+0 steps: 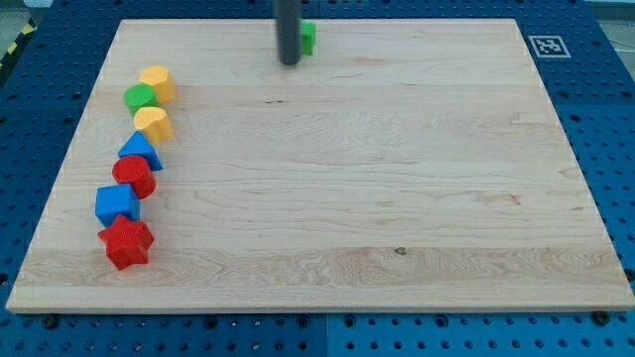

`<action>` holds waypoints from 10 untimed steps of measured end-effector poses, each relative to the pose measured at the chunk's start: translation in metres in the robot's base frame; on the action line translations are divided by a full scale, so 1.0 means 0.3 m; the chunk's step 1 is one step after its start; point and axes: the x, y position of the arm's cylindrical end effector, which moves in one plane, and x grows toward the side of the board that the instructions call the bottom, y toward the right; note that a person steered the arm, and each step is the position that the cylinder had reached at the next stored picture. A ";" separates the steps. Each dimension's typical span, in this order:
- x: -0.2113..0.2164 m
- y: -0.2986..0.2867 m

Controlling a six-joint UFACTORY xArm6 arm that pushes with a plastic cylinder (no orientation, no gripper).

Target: Separate the green circle from the yellow blocks

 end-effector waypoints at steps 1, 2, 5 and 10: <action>-0.014 -0.295; -0.015 -0.593; 0.334 -0.715; 0.313 -0.341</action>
